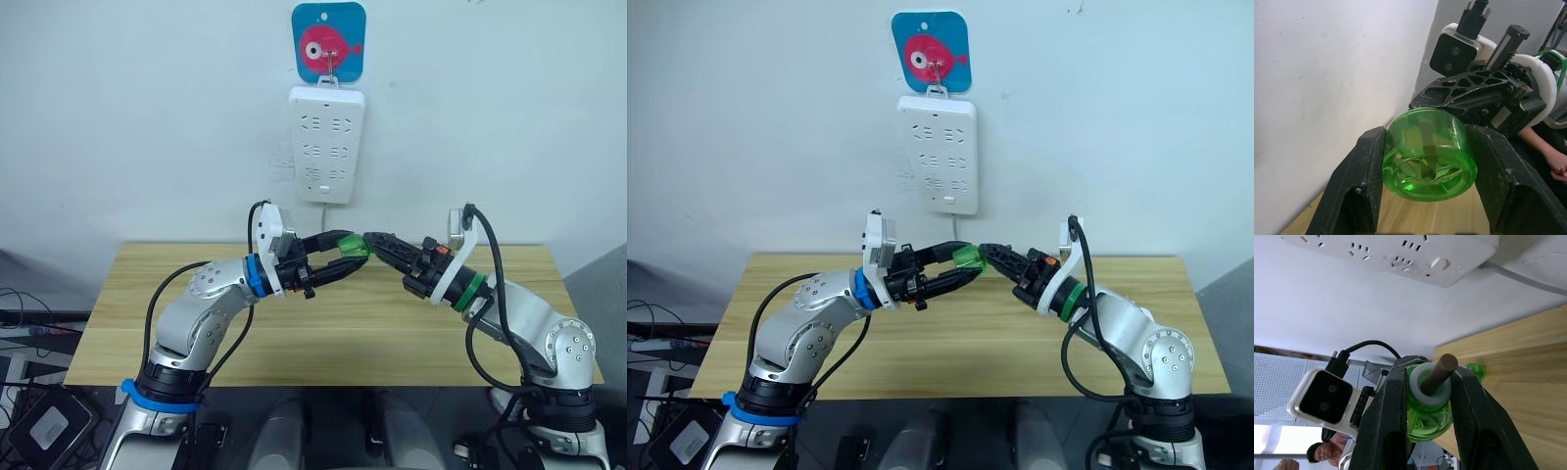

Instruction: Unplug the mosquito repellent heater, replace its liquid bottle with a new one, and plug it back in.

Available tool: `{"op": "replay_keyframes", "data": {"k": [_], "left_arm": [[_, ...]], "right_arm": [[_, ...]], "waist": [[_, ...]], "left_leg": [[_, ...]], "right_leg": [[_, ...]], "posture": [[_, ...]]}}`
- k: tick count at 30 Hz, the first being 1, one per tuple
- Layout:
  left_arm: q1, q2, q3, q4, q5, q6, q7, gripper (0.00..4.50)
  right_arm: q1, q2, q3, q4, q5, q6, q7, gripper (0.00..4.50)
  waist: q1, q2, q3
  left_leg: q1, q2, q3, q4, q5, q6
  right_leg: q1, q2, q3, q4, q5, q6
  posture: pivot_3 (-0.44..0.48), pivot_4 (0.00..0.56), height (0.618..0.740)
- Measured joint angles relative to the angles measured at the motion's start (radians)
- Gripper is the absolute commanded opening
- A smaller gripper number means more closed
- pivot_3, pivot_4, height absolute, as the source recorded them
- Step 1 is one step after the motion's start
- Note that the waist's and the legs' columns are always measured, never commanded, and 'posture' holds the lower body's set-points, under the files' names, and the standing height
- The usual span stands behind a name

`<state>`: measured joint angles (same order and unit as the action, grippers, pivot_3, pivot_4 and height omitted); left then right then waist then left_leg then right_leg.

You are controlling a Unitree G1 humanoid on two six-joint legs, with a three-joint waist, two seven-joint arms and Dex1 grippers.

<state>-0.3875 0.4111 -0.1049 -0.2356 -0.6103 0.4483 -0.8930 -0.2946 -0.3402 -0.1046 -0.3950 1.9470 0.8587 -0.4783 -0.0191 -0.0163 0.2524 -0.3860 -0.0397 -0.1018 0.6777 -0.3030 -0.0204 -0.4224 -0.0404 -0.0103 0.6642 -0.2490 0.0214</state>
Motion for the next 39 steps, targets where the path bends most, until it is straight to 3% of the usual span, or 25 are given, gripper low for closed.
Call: {"op": "replay_keyframes", "data": {"k": [4,7,10,13,17,20,29,35,36,39], "left_arm": [[0.001,0.014,-0.009,-0.003,0.003,0.005,-0.016,4.44],[-0.008,0.053,-0.013,-0.001,0.024,0.002,-0.044,4.5],[-0.026,0.112,-0.041,-0.001,0.065,-0.005,-0.108,4.5],[-0.037,0.124,-0.082,0.0,0.085,-0.01,-0.165,4.5],[-0.063,0.096,-0.11,0.017,0.116,-0.042,-0.189,4.5],[-0.08,0.082,-0.125,0.042,0.142,-0.071,-0.192,4.5],[-0.101,0.016,-0.123,0.11,0.195,-0.175,-0.167,4.5],[-0.101,0.018,-0.123,0.123,0.201,-0.18,-0.166,4.5],[-0.101,0.018,-0.123,0.123,0.201,-0.181,-0.166,4.5],[-0.096,0.025,-0.123,0.123,0.201,-0.181,-0.165,4.5]], "right_arm": [[0.002,-0.044,0.0,0.007,-0.001,-0.016,0.003,0.81],[0.053,-0.18,-0.035,0.041,-0.112,-0.01,0.091,0.81],[0.117,-0.333,-0.002,0.058,-0.469,-0.041,0.271,0.81],[0.153,-0.403,0.138,0.088,-0.934,-0.246,0.439,0.81],[0.157,-0.37,0.279,0.279,-1.442,-0.592,0.526,0.81],[0.149,-0.304,0.289,0.423,-1.616,-0.72,0.543,0.81],[0.125,-0.15,0.226,0.651,-1.739,-0.814,0.618,0.81],[0.096,-0.115,0.181,0.721,-1.785,-0.841,0.656,0.81],[0.093,-0.112,0.176,0.727,-1.798,-0.848,0.66,1.51],[0.094,-0.1,0.163,0.73,-1.811,-0.855,0.681,2.44]], "waist": [[0.001,0.0,0.0],[0.011,0.0,0.0],[0.016,0.0,0.001],[0.014,0.0,0.001],[0.013,-0.001,0.002],[0.015,-0.001,0.002],[0.016,-0.001,0.006],[0.016,-0.001,0.009],[0.016,-0.001,0.009],[0.016,0.0,0.012]], "left_leg": [[0.0,0.0,0.0,0.0,0.0,0.0],[0.0,-0.001,0.0,0.0,0.0,0.0],[0.0,-0.001,0.002,0.0,0.0,0.0],[0.0,-0.001,0.002,0.0,0.0,0.0],[0.001,0.0,0.004,0.0,0.002,-0.003],[0.001,0.0,0.003,0.0,0.002,-0.004],[0.001,0.0,0.003,0.0,0.002,-0.004],[0.001,0.0,0.002,0.0,0.002,-0.003],[0.001,0.0,0.002,0.0,0.002,-0.003],[0.001,0.0,0.002,0.0,0.002,-0.003]], "right_leg": [[0.0,0.0,0.0,0.0,0.0,0.0],[0.001,0.0,0.0,-0.001,0.0,0.0],[0.001,0.002,0.0,-0.002,-0.002,0.003],[0.0,0.003,0.0,-0.001,-0.003,0.005],[0.0,0.002,0.001,-0.001,-0.003,0.005],[0.0,0.001,0.003,-0.001,-0.003,0.004],[0.001,0.0,0.003,-0.001,-0.003,0.004],[0.001,0.0,0.003,0.0,-0.003,0.004],[0.001,0.0,0.003,0.0,-0.003,0.004],[0.001,0.0,0.003,0.0,-0.003,0.004]], "posture": [[0.062,0.27,0.74],[0.066,0.272,0.74],[0.062,0.271,0.74],[0.058,0.271,0.74],[0.057,0.273,0.74],[0.057,0.277,0.74],[0.061,0.29,0.74],[0.07,0.3,0.74],[0.07,0.301,0.74],[0.07,0.304,0.74]]}}
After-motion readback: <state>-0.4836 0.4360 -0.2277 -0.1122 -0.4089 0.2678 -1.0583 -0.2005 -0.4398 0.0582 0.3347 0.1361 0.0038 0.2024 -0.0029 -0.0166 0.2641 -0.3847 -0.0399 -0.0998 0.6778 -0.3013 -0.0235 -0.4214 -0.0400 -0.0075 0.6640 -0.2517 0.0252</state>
